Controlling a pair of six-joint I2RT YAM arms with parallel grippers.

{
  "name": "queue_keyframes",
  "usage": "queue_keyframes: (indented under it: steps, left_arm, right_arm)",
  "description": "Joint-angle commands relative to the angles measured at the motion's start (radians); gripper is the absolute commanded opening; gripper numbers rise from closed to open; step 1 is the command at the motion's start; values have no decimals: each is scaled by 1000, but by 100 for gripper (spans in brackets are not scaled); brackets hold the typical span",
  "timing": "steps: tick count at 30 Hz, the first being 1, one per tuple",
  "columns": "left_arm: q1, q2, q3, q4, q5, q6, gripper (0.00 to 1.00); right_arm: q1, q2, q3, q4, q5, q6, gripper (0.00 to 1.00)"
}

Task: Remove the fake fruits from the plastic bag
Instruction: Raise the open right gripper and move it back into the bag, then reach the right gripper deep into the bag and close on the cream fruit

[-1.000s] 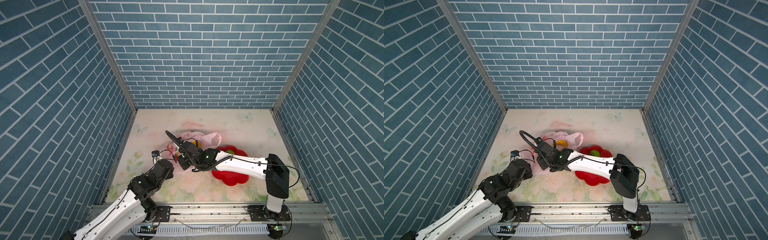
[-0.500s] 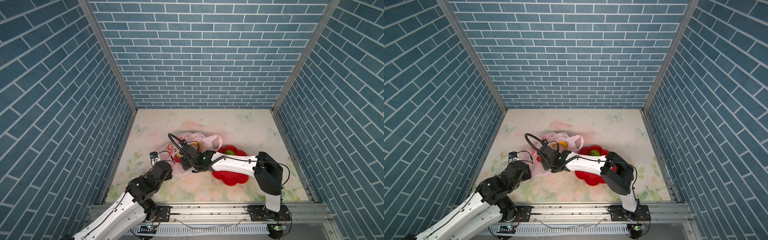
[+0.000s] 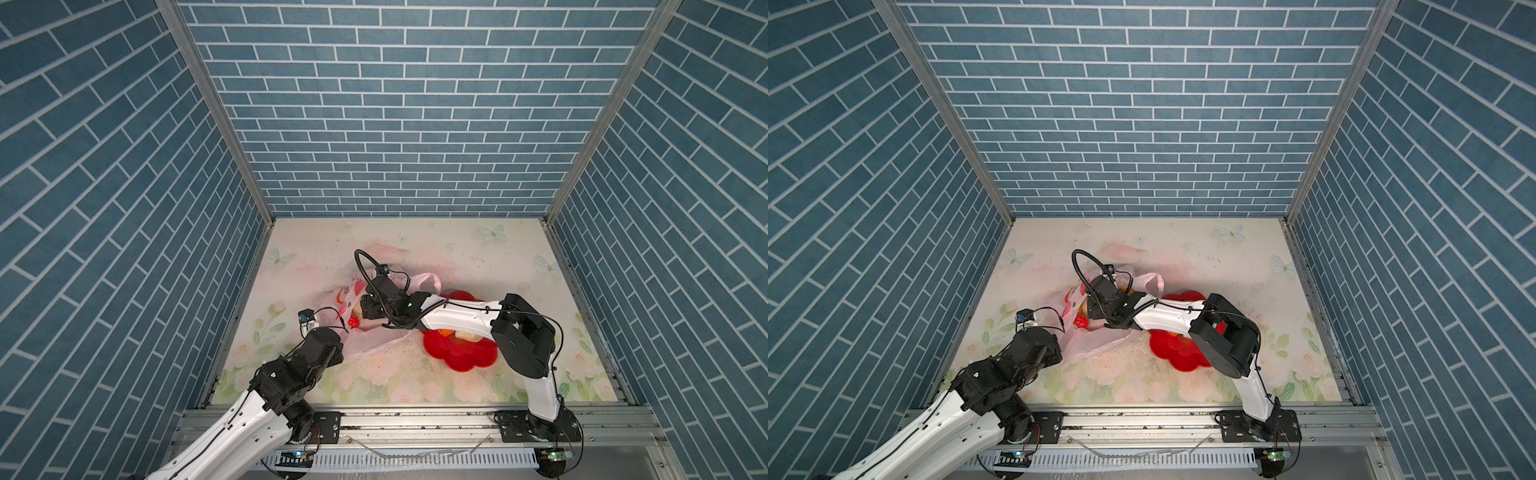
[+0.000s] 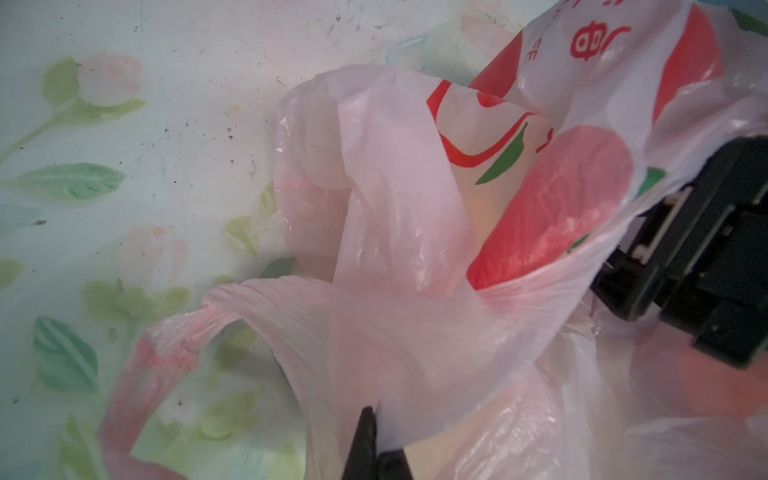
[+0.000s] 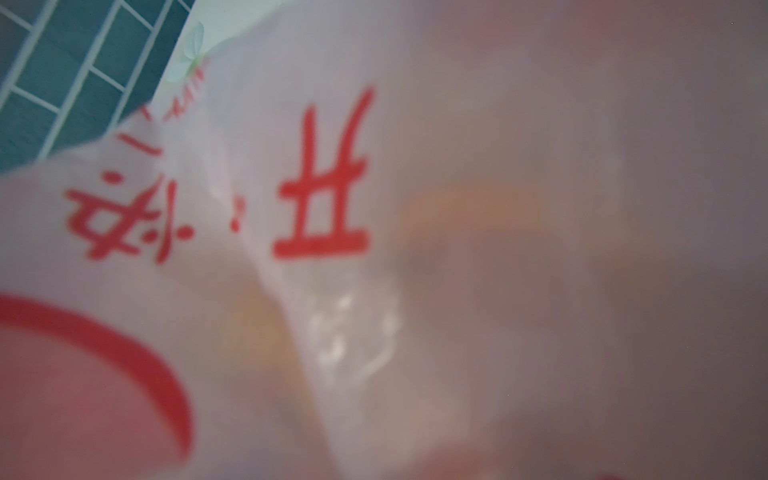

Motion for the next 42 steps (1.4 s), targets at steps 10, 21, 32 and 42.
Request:
queue_keyframes:
  steps: [10,21,32,42]
  left_arm:
    - [-4,-15,-35,7,35,-8,0]
    - [-4,-26,-34,2,37,-7,0]
    - [-4,-22,-31,2,36,-3,0]
    - [-4,-15,-28,12,29,-5,0]
  right_arm:
    - [-14,76,75,72,-55,147,77]
    - [-19,126,111,47,-59,188,78]
    - [-24,180,138,43,-54,207,74]
    - [-34,194,113,76,-52,225,56]
